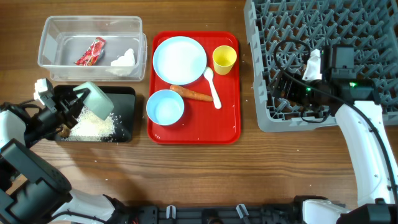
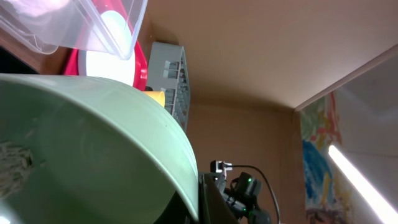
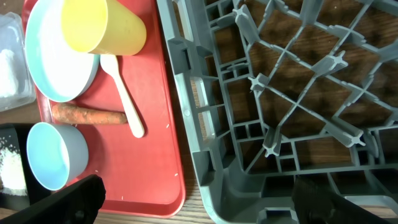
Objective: Sort waste into correct bins and load items into the dishwasher rack
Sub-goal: 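Tip the green bowl over the black tray to pour out the rice, then place the green bowl back on the red tray with the left gripper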
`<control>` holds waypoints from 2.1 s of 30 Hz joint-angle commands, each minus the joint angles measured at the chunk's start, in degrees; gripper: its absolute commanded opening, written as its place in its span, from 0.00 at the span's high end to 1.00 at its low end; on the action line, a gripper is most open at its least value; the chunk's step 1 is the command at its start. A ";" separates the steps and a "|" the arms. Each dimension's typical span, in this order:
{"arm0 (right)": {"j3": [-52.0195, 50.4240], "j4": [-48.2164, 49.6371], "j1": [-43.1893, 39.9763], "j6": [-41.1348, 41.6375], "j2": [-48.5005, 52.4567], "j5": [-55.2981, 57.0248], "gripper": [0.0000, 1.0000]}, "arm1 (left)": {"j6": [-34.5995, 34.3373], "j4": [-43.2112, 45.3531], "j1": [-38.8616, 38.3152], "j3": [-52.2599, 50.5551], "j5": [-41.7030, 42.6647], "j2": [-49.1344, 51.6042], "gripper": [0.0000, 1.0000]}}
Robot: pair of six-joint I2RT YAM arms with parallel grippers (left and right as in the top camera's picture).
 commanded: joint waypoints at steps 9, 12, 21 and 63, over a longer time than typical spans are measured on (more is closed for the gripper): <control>0.17 -0.22 0.04 0.31 -0.85 -1.11 0.00 | 1.70 -4.72 2.10 -0.28 5.46 -0.94 0.96; 0.17 -0.22 0.04 0.31 -0.74 -1.11 0.00 | 4.48 -6.54 2.10 -0.28 5.14 -0.94 0.96; 0.17 0.92 0.04 0.52 -0.74 -1.11 0.00 | 11.32 -1.27 -11.82 6.10 -4.09 -1.01 0.96; 0.13 2.64 0.04 -1.29 -0.74 5.35 0.00 | -53.29 16.37 -74.69 35.74 -91.93 12.15 0.30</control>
